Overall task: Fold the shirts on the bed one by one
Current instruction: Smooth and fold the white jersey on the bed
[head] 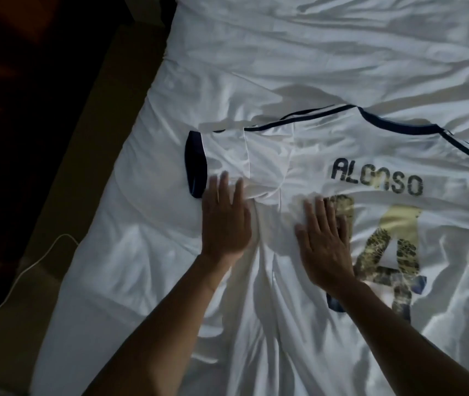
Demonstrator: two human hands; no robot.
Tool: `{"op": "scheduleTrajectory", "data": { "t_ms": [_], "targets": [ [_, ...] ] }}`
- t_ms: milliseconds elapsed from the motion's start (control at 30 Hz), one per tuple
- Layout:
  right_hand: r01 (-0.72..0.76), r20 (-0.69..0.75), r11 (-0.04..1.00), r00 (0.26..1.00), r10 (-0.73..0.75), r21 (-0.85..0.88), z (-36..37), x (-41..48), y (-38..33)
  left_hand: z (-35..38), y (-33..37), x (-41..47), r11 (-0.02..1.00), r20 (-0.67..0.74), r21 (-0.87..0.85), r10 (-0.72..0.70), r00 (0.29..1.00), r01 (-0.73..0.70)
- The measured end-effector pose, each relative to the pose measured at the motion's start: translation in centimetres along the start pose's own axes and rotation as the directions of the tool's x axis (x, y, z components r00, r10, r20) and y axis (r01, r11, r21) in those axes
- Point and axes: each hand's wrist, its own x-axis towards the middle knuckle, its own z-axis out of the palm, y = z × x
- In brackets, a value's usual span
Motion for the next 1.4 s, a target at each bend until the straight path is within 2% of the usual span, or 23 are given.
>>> {"op": "scheduleTrajectory", "data": {
  "t_ms": [67,133,167,233,300,333,400,433,500,600,667,800,867,933,1000,1033,1100,1167,1267,1333,1400],
  "targets": [
    [-0.014,-0.026,1.000,1.000,0.014,-0.003,0.7,-3.8,0.4,-1.3,2.6,-3.7,0.997,-0.014,-0.059,-0.046,0.999,0.045],
    [-0.033,-0.051,0.999,0.998,0.033,0.002,1.4,-7.4,0.7,-2.4,5.2,-8.3,0.967,0.156,-0.081,-0.227,0.961,0.242],
    [-0.052,-0.049,0.999,0.997,0.052,0.005,1.7,-9.2,0.8,-2.9,6.2,-10.4,0.936,0.283,-0.062,-0.316,0.906,0.346],
    [-0.091,-0.032,0.996,0.995,0.091,0.005,2.2,-12.4,0.9,-3.0,7.7,-14.5,0.919,0.432,-0.029,-0.344,0.834,0.394],
    [-0.121,-0.023,0.993,0.992,0.120,-0.019,2.8,-15.3,1.1,-3.4,8.0,-16.8,0.921,0.394,-0.015,-0.353,0.849,0.390],
    [-0.135,-0.030,0.990,0.991,0.134,-0.044,3.1,-16.7,1.3,-3.6,7.6,-17.3,0.881,0.398,-0.041,-0.418,0.817,0.471],
    [-0.160,-0.043,0.984,0.987,0.157,-0.083,3.6,-19.5,2.0,-3.9,6.1,-17.8,0.745,0.391,-0.082,-0.586,0.710,0.661],
    [-0.167,-0.037,0.982,0.986,0.164,-0.093,3.7,-20.8,2.4,-4.2,5.4,-18.3,0.697,0.372,-0.108,-0.633,0.679,0.709],
    [-0.160,-0.003,0.982,0.987,0.161,-0.104,4.0,-23.1,3.0,-5.3,5.4,-19.8,0.665,0.379,-0.135,-0.650,0.659,0.734],
    [-0.138,0.004,0.985,0.990,0.140,-0.103,4.4,-25.9,3.5,-6.5,7.2,-23.7,0.718,0.461,-0.097,-0.582,0.670,0.689],
    [-0.125,0.006,0.988,0.992,0.127,-0.095,4.8,-27.3,3.9,-6.7,7.5,-26.3,0.712,0.498,-0.134,-0.554,0.667,0.690],
    [-0.089,0.081,0.989,0.992,0.099,-0.117,4.5,-29.8,5.7,-7.1,5.9,-28.4,0.617,0.375,-0.194,-0.672,0.639,0.763],
    [-0.076,0.108,0.990,0.990,0.089,-0.119,4.1,-31.3,6.7,-7.5,6.1,-29.1,0.679,0.284,-0.120,-0.676,0.680,0.725],
    [-0.047,0.110,0.994,0.992,0.058,-0.094,3.6,-32.5,7.8,-7.8,7.3,-29.8,0.814,0.156,0.022,-0.577,0.802,0.581],
    [-0.045,0.062,0.997,0.997,0.049,-0.057,3.0,-33.4,8.7,-7.4,9.4,-30.6,0.939,0.068,0.128,-0.328,0.942,0.318],
    [-0.074,0.014,0.997,0.997,0.075,-0.038,2.6,-33.8,9.2,-6.8,10.6,-31.0,0.979,0.083,0.119,-0.174,0.981,0.163],
    [-0.183,-0.127,0.983,0.975,0.183,0.014,1.8,-34.5,10.1,-5.5,13.1,-32.0,0.996,0.194,0.053,0.063,0.979,-0.075],
    [-0.322,-0.226,0.945,0.917,0.328,0.065,0.9,-35.1,11.0,-4.0,14.5,-33.0,0.986,0.323,0.011,0.152,0.934,-0.164],
    [-0.542,-0.249,0.814,0.776,0.580,0.207,-0.3,-35.7,12.8,-2.0,14.6,-34.1,0.986,0.398,0.013,0.148,0.905,-0.167],
    [-0.620,-0.247,0.715,0.674,0.696,0.324,-1.0,-35.8,14.1,-1.1,14.1,-34.5,0.986,0.420,0.049,0.123,0.899,-0.158],
    [-0.645,-0.221,0.660,0.630,0.744,0.384,-1.8,-36.0,15.0,-0.7,13.9,-34.8,0.983,0.402,0.069,0.127,0.907,-0.168]
  ]
}}
